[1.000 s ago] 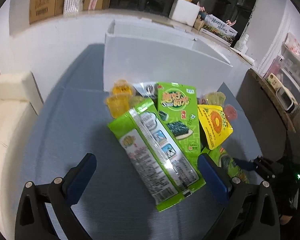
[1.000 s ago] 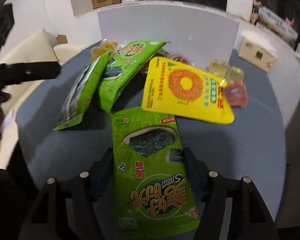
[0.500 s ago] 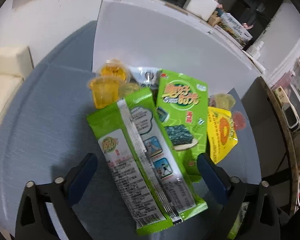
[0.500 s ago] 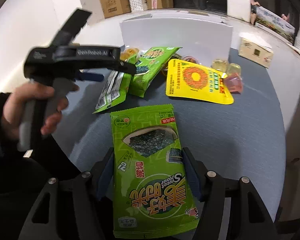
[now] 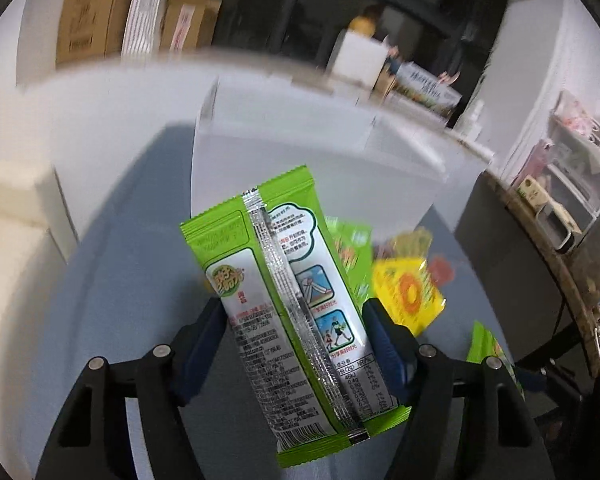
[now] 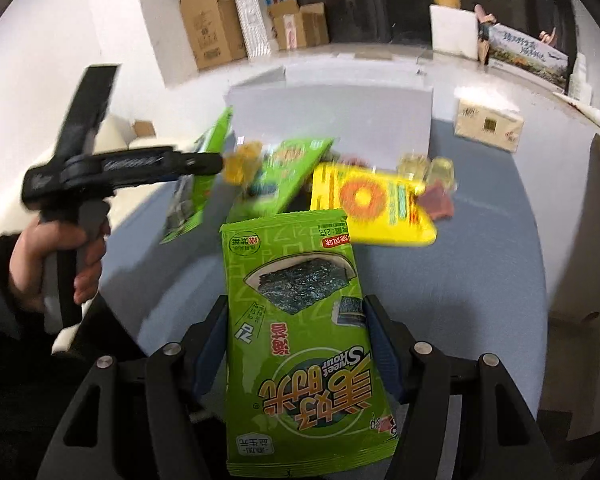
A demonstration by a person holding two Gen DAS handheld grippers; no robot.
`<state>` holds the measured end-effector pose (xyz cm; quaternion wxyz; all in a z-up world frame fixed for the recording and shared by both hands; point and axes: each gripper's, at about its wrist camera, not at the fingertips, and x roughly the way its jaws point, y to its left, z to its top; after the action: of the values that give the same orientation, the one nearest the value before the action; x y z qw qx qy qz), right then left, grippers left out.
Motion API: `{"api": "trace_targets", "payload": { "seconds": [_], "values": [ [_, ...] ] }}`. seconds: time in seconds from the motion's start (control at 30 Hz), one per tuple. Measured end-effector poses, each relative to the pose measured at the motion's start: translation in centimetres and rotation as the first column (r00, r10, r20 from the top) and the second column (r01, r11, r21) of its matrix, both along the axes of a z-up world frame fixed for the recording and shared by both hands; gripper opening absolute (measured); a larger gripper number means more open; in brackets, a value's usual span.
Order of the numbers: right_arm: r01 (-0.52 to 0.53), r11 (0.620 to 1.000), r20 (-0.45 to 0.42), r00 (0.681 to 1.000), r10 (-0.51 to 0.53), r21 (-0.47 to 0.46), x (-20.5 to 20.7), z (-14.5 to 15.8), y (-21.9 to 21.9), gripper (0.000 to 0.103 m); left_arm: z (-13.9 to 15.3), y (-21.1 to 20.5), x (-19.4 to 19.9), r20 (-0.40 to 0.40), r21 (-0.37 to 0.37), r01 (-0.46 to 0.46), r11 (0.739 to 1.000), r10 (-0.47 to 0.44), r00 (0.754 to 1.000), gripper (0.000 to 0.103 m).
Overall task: Organize snacks
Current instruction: 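Grasp a green Sweet Hour seaweed packet with the right tool while the left grasps a green strip packet, then lower both held packets into the white box and open both tools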
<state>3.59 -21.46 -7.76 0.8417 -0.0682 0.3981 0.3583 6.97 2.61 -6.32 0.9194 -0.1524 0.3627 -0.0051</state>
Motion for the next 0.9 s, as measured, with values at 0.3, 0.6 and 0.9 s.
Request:
{"api": "trace_targets", "payload": {
  "seconds": [0.3, 0.6, 0.9],
  "values": [
    [0.083, 0.992, 0.124, 0.988, -0.094, 0.092, 9.2, 7.9, 4.4, 0.069, 8.1, 2.3, 7.9, 0.163, 0.081, 0.067, 0.994, -0.079, 0.983, 0.075],
    [0.179, 0.973, 0.036, 0.982, -0.186, 0.143, 24.7, 11.1, 8.5, 0.073, 10.0, 4.6, 18.0, 0.152, 0.159, 0.052, 0.986, -0.077, 0.985, 0.077],
    [0.243, 0.953, -0.029, 0.97, -0.242, 0.183, 27.8, 10.3, 8.8, 0.103, 7.9, 6.8, 18.7, 0.077, 0.134, 0.025, 0.991, -0.035, 0.996, 0.103]
  ]
}}
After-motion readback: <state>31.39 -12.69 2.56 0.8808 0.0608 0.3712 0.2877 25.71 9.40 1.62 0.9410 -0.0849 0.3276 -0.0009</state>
